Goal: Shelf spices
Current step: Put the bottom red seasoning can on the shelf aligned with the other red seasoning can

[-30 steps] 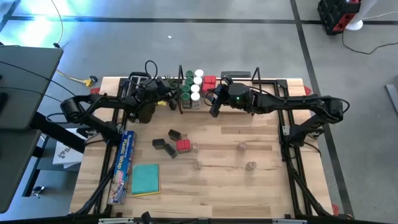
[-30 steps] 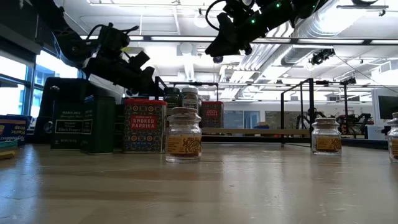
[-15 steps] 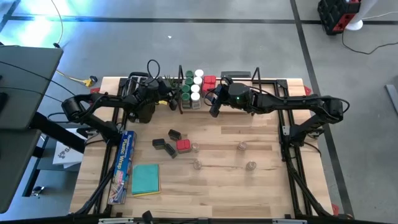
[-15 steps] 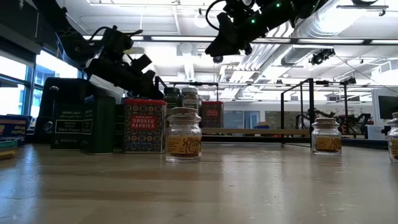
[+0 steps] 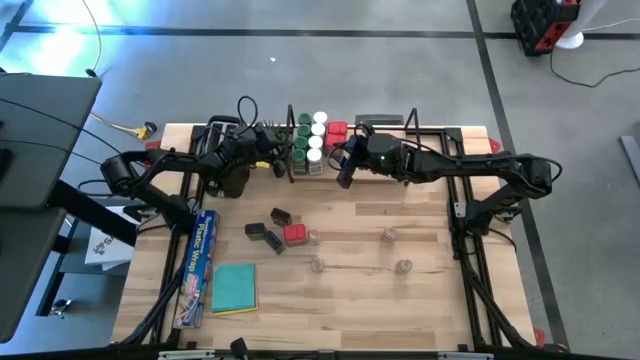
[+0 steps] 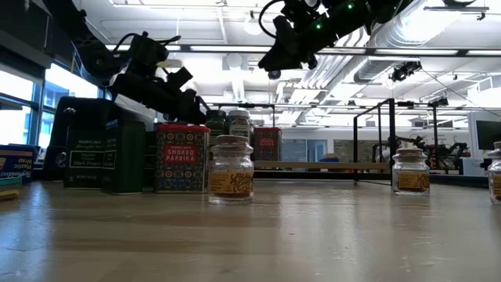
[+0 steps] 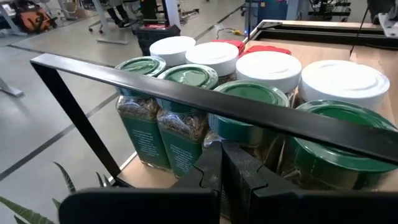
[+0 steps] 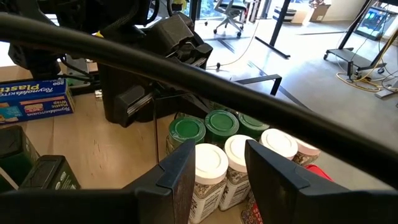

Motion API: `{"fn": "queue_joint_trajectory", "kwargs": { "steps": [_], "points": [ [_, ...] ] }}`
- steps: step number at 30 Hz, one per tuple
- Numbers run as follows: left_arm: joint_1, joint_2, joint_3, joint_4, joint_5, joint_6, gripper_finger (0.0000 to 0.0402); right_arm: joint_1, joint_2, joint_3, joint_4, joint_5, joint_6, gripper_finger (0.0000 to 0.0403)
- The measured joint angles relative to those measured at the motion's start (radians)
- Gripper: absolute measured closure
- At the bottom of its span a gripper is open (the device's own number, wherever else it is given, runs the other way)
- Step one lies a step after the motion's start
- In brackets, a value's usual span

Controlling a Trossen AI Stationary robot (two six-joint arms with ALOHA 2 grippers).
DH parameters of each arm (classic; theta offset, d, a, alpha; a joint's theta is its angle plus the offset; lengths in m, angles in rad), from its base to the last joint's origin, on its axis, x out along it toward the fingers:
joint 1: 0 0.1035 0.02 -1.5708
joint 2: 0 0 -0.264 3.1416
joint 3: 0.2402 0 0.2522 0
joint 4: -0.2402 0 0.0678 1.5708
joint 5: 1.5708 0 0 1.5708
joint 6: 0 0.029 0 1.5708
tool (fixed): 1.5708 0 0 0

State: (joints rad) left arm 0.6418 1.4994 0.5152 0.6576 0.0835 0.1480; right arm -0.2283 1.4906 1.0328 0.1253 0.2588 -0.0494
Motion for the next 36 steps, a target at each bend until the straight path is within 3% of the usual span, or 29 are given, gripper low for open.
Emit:
{"fn": "queue_joint_trajectory", "kwargs": {
  "steps": [26, 36],
  "points": [
    [0.034, 0.0, -0.001, 0.034, 0.062, 0.02, 0.0401, 0.0, 0.0, 0.0, 0.0, 0.0, 0.0, 0.027],
    [0.053, -0.002, 0.0, -0.067, 0.115, 0.017, 0.0401, 0.0, 0.0, 0.0, 0.006, 0.0, -0.001, 0.027]
  ]
}}
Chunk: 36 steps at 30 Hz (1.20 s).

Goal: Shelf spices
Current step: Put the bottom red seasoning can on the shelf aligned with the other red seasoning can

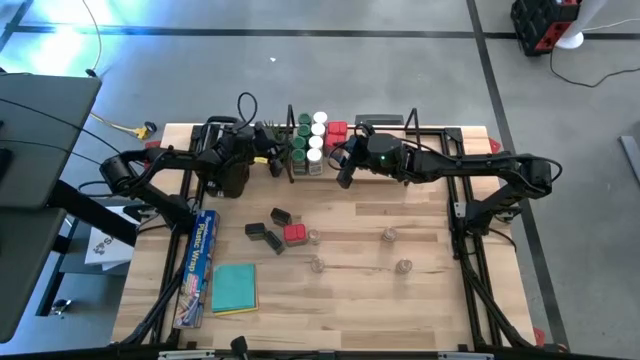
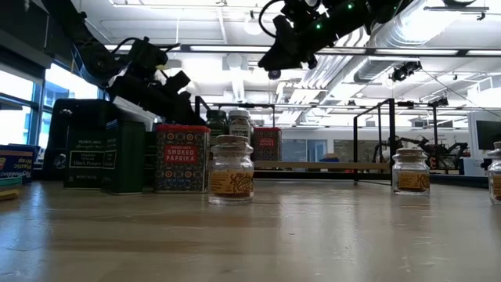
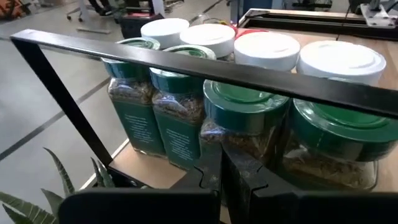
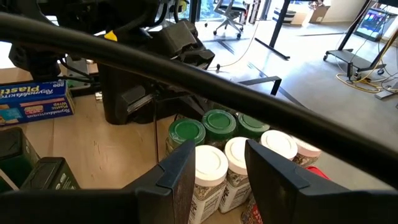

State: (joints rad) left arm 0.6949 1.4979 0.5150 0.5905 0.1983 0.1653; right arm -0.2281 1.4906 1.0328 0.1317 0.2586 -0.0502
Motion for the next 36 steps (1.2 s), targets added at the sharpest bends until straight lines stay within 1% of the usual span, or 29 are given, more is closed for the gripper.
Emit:
{"fn": "queue_joint_trajectory", "kwargs": {
  "steps": [6, 12, 17, 22, 27, 31, 34, 36],
  "points": [
    [-0.001, 0.002, -0.001, 0.007, 0.0, 0.007, 0.0401, 0.0, 0.0, 0.0, 0.008, 0.0, -0.002, 0.027],
    [-0.002, 0.045, 0.019, 0.057, 0.003, 0.012, 0.0401, 0.0, 0.0, 0.0, 0.008, 0.0, -0.002, 0.027],
    [-0.004, 0.079, 0.077, 0.001, 0.011, 0.012, 0.0401, 0.0, 0.0, 0.0, 0.008, 0.0, -0.002, 0.027],
    [-0.003, 0.073, 0.092, -0.041, 0.009, 0.028, 0.0401, 0.0, 0.0, 0.0, 0.008, 0.0, -0.002, 0.027],
    [0.005, 0.036, 0.09, -0.137, -0.03, 0.063, 0.0401, 0.0, 0.0, 0.0, -0.005, 0.0, -0.002, 0.027],
    [0.008, -0.032, 0.09, -0.205, -0.098, 0.105, 0.0401, 0.0, 0.0, 0.0, -0.075, 0.0, 0.001, 0.027],
    [0.014, -0.093, 0.092, -0.259, -0.118, 0.129, 0.0401, -0.004, 0.0, 0.0, -0.137, -0.003, 0.026, 0.027],
    [0.019, -0.139, 0.092, -0.293, -0.126, 0.141, 0.0401, -0.014, 0.001, 0.0, -0.192, -0.043, 0.027, 0.027]
  ]
}}
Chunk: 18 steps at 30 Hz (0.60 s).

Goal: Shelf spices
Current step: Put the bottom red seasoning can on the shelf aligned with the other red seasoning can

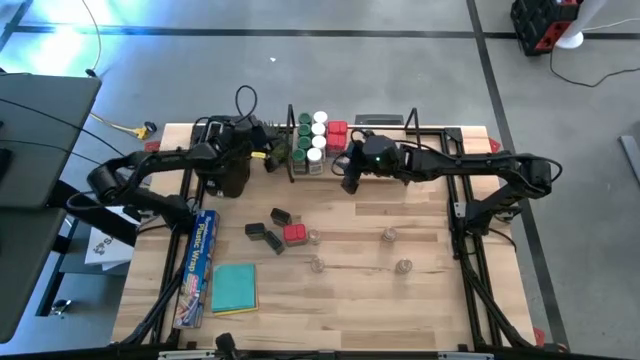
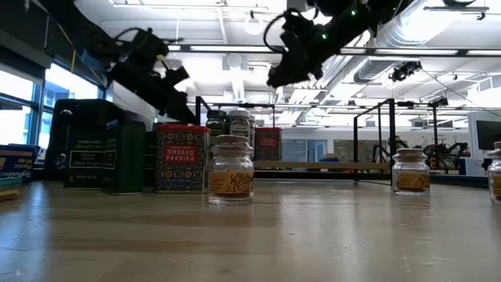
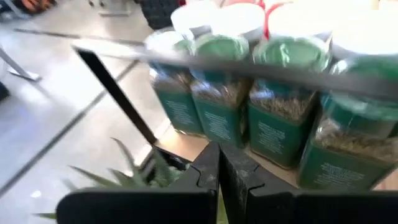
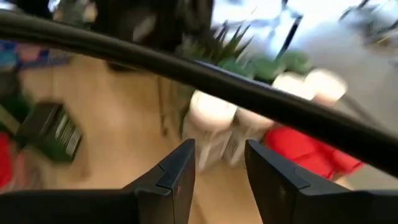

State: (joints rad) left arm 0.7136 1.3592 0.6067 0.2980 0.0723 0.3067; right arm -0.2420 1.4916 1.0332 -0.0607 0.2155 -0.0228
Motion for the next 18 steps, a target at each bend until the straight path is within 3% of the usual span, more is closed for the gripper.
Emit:
{"fn": "queue_joint_trajectory", "kwargs": {
  "steps": [4, 8, 18],
  "points": [
    [0.0, -0.096, 0.001, -0.063, -0.02, 0.01, 0.0401, 0.0, 0.04, 0.0, -0.05, -0.134, -0.002, 0.027],
    [-0.011, -0.197, 0.002, -0.149, -0.075, 0.018, 0.0401, 0.054, 0.121, 0.0, -0.015, -0.165, -0.02, 0.027],
    [-0.079, -0.384, 0.003, -0.335, -0.118, -0.017, 0.0401, 0.105, 0.306, 0.0, 0.245, 0.075, 0.083, 0.027]
  ]
}}
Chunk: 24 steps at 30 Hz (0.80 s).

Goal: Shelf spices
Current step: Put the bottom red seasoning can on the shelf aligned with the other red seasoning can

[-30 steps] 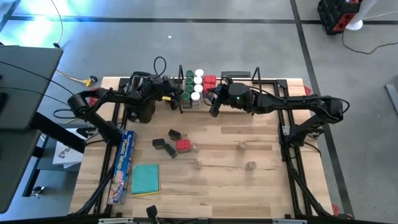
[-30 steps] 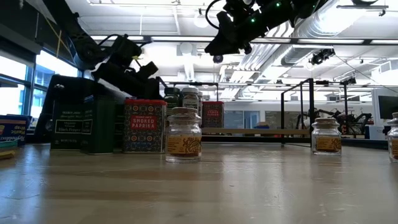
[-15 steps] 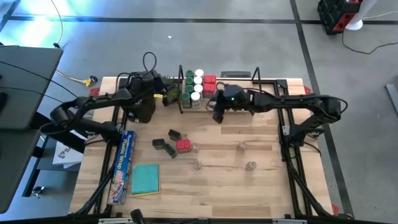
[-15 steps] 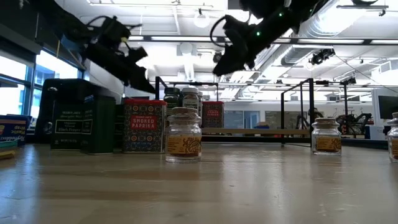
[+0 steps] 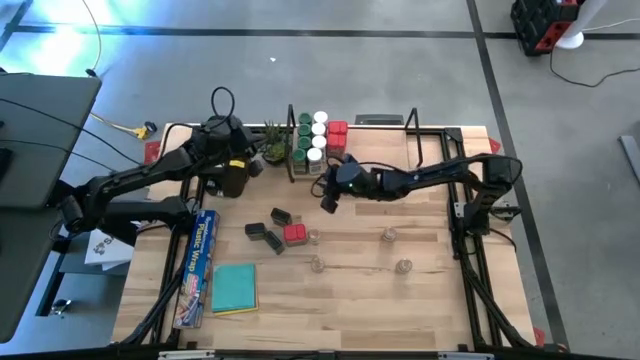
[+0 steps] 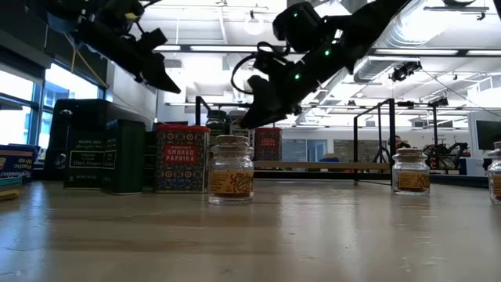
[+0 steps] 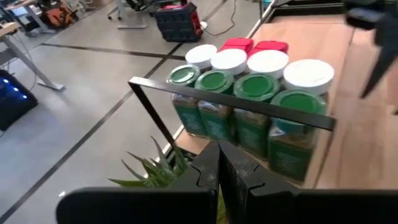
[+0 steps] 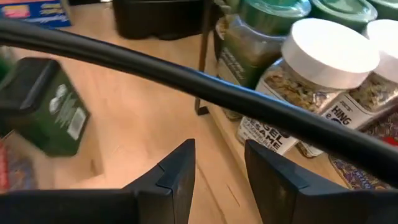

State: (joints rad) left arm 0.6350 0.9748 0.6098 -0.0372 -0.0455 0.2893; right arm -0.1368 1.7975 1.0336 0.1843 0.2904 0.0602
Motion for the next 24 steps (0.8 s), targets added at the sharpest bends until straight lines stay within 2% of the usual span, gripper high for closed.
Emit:
{"fn": "queue_joint_trajectory", "kwargs": {
  "steps": [7, 12, 19, 24],
  "points": [
    [-0.041, -0.007, 0.0, -0.097, 0.025, -0.115, 0.0401, 0.005, -0.043, 0.0, -0.044, 0.126, 0.045, 0.027],
    [-0.065, 0.055, -0.031, -0.141, 0.128, -0.181, 0.0401, 0.007, -0.099, 0.0, -0.092, 0.135, 0.047, 0.027],
    [-0.075, 0.209, -0.129, 0.077, 0.144, -0.163, 0.0401, 0.007, -0.123, 0.0, -0.095, 0.131, 0.045, 0.027],
    [-0.076, 0.328, -0.141, 0.25, 0.134, -0.126, 0.0402, 0.007, -0.123, 0.0, -0.099, 0.124, 0.045, 0.027]
  ]
}}
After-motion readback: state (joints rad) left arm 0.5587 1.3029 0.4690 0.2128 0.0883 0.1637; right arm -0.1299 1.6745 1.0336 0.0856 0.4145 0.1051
